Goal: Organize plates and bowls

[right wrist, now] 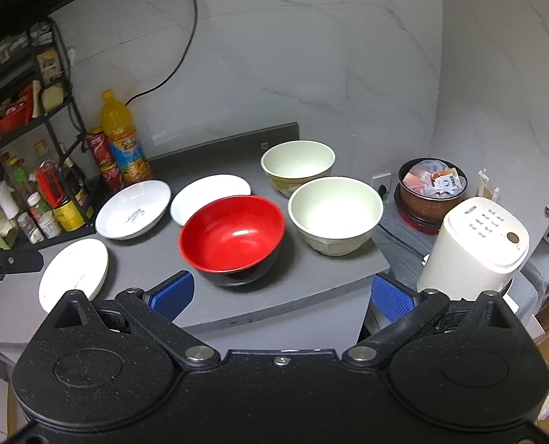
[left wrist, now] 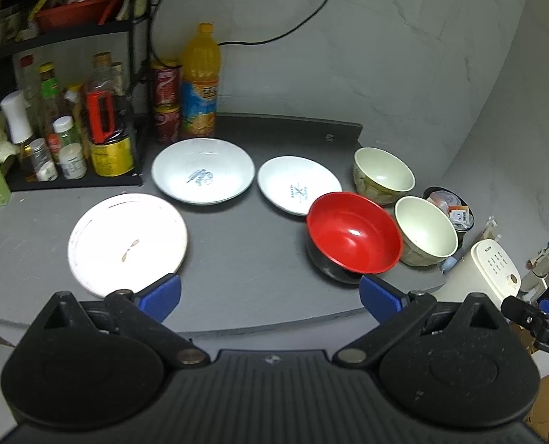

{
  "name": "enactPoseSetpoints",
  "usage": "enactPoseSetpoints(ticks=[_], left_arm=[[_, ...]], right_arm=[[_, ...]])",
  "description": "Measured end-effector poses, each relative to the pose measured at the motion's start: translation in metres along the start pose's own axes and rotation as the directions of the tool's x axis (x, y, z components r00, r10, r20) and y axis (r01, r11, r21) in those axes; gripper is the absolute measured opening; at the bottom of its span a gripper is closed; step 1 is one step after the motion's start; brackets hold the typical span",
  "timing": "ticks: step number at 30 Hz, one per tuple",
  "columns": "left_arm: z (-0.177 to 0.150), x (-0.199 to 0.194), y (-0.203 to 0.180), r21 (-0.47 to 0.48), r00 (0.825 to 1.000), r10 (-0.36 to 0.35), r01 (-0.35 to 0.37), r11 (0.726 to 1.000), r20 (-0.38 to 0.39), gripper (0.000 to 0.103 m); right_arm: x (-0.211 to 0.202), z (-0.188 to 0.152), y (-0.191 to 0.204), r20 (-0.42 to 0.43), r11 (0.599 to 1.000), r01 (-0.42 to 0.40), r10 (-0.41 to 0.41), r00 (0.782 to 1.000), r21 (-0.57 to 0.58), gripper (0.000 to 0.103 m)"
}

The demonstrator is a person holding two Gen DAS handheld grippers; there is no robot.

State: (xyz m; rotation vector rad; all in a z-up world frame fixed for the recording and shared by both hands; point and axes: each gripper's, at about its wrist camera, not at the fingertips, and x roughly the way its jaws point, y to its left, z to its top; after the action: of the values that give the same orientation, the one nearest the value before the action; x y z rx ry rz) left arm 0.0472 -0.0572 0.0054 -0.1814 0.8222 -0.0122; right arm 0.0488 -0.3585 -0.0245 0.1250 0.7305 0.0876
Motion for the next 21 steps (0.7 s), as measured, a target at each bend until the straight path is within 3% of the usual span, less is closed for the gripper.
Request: enactPoseSetpoints(ticks=[21], left_arm=[[0.061,0.102,-0.073,0.056,0.988,-0.147,0.150,0.987,-0.050,0.100]], right_arm=[[0.063,0.037,-0.052,-0.045,0.991,0.097,-0.093,0.995,0.087,0.103]])
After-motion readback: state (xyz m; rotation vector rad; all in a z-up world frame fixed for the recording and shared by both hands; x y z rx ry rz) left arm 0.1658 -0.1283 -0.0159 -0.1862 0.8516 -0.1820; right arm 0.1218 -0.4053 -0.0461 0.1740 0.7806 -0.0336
